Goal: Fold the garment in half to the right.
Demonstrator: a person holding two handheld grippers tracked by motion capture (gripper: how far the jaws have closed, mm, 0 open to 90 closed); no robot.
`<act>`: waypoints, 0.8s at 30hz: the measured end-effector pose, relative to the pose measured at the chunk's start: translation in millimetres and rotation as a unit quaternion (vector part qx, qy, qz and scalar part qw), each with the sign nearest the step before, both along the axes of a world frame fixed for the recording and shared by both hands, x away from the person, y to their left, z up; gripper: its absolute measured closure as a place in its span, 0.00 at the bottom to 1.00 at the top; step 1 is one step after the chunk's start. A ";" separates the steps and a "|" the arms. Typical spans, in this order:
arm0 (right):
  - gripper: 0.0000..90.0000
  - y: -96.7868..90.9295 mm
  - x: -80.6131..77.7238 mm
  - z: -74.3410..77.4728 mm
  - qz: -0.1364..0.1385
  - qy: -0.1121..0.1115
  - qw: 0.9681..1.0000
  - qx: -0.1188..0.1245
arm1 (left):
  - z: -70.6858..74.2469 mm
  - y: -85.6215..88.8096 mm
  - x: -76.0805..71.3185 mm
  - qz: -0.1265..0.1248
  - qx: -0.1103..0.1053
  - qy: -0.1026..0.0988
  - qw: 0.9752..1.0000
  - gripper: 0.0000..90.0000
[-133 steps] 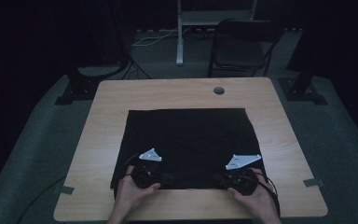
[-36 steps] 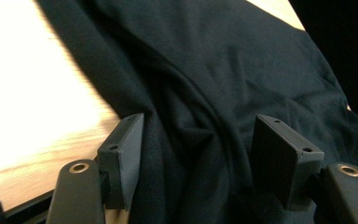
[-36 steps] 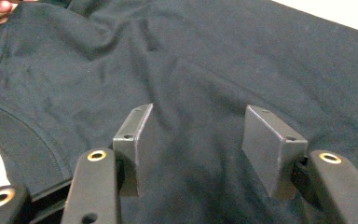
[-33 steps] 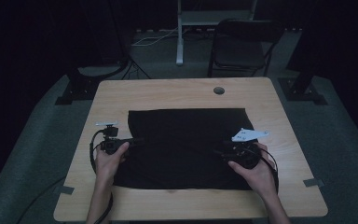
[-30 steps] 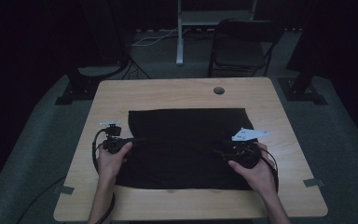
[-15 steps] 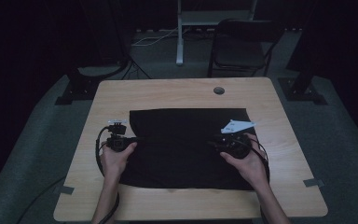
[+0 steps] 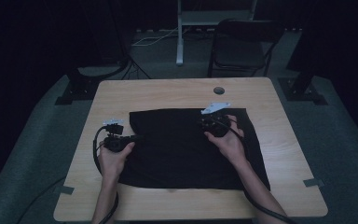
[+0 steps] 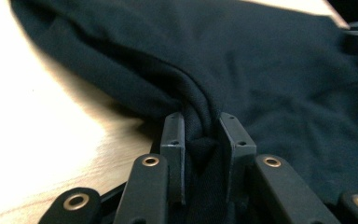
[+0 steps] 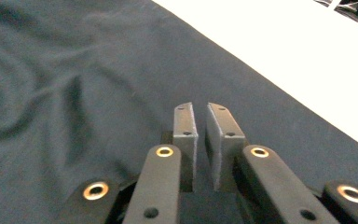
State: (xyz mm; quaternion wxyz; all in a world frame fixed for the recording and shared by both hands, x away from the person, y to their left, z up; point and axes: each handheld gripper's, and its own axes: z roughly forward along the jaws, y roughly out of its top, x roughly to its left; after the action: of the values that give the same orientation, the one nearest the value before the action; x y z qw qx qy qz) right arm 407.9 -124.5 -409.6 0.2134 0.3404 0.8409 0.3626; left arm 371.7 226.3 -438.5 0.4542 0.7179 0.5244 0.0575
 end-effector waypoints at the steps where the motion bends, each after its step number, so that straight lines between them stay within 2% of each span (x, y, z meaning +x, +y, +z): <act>1: 0.91 2.5 5.0 -0.8 -0.002 0.000 1.000 -0.001 | 2.5 -0.7 -0.7 -0.002 -0.004 -0.003 1.000 0.84; 5: 0.91 15.2 27.1 -6.2 -0.007 0.012 1.000 -0.001 | 12.7 -3.4 -2.0 -0.013 -0.023 -0.019 0.999 0.84; 7: 0.91 22.3 36.8 -9.6 -0.003 0.015 1.000 -0.002 | 17.9 -3.7 -2.2 -0.021 -0.046 -0.021 0.999 0.84; 9: 0.91 29.8 44.6 -13.1 -0.003 0.015 1.000 -0.014 | 24.3 -5.5 -3.1 -0.026 -0.045 -0.030 0.998 0.84; 12: 0.91 35.1 52.5 -15.7 -0.004 0.019 1.000 -0.014 | 29.5 -7.5 -2.7 -0.037 -0.052 -0.035 0.997 0.84; 15: 0.90 43.3 64.7 -17.1 -0.012 0.023 1.000 0.002 | 33.1 -9.8 -2.1 -0.041 -0.056 -0.035 0.997 0.84; 20: 0.92 49.8 83.8 -22.6 -0.033 0.031 0.999 -0.018 | 38.1 -13.7 -2.7 -0.051 -0.052 -0.040 0.997 0.84; 24: 0.91 50.4 96.6 -25.2 -0.051 0.053 0.997 0.011 | 43.3 -17.4 -1.4 -0.068 -0.054 -0.039 0.995 0.84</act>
State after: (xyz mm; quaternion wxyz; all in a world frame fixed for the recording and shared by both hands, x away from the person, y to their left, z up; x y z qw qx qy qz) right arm 504.4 -74.1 -434.8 0.1830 0.4035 0.8287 0.3419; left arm 370.3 208.9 -395.2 0.5152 0.7236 0.4586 0.0267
